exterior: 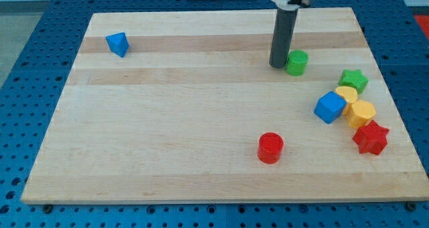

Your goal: Move the green circle vertically to the top center

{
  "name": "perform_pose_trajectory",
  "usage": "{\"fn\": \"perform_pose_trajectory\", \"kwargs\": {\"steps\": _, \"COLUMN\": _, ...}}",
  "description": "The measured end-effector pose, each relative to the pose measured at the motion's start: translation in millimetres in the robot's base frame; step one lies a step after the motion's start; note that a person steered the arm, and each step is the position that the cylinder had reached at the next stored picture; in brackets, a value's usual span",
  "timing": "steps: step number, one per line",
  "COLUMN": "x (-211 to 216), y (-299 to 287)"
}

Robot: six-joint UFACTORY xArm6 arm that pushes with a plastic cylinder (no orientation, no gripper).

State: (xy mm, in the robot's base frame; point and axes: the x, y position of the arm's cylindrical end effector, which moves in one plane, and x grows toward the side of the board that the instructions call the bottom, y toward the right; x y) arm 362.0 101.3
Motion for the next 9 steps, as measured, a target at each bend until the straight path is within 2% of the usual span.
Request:
{"fn": "perform_pose_trajectory", "kwargs": {"steps": 1, "x": 39, "y": -42}}
{"fn": "perform_pose_trajectory", "kwargs": {"steps": 3, "x": 37, "y": 10}}
{"fn": "perform_pose_trajectory", "kwargs": {"steps": 4, "x": 37, "y": 10}}
{"fn": "perform_pose_trajectory", "kwargs": {"steps": 6, "x": 9, "y": 52}}
{"fn": "perform_pose_trajectory", "kwargs": {"steps": 7, "x": -25, "y": 86}}
{"fn": "perform_pose_trajectory", "kwargs": {"steps": 9, "x": -22, "y": 83}}
